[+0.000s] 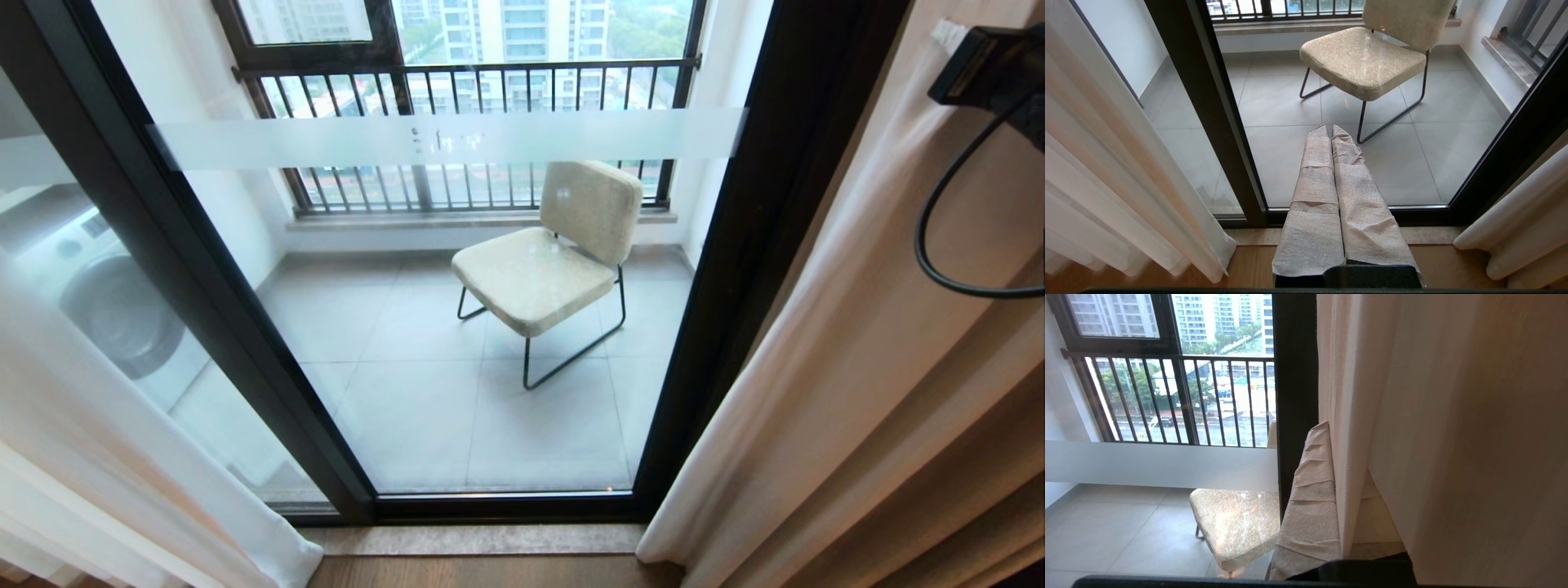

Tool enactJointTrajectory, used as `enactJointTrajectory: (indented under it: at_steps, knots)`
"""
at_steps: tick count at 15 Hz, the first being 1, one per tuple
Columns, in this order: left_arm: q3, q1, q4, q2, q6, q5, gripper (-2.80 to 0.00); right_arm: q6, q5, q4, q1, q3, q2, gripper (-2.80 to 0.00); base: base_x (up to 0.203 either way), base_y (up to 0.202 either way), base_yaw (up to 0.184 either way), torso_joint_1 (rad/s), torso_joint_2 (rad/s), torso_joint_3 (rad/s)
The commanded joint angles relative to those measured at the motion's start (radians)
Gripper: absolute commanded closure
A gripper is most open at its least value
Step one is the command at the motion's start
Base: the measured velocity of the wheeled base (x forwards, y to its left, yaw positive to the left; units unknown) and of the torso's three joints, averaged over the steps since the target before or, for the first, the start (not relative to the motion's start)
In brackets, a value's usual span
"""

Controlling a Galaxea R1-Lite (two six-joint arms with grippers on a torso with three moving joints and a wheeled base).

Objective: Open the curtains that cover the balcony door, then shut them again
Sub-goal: Close the inner curtains on both sides

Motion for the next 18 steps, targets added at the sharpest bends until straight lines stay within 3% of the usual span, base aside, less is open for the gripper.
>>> enactJointTrajectory:
  at_steps: [1, 7, 18]
  knots:
    - [0.001, 0.000, 0.000, 0.000, 0.000, 0.000, 0.00, -0.001, 0.000, -0.003, 0.000, 0.001, 0.010, 0.00, 0.000, 0.000, 0.000, 0.000, 0.00, 0.000]
    - [0.000, 0.000, 0.001, 0.000, -0.001, -0.001, 0.00, -0.001, 0.000, -0.002, 0.012, 0.000, 0.012, 0.00, 0.001, 0.016, 0.000, -0.001, 0.00, 0.001]
    - [0.000, 0.000, 0.001, 0.000, -0.001, 0.000, 0.00, -0.001, -0.001, -0.002, 0.060, -0.009, 0.012, 0.00, 0.000, 0.190, 0.000, 0.002, 0.00, 0.002]
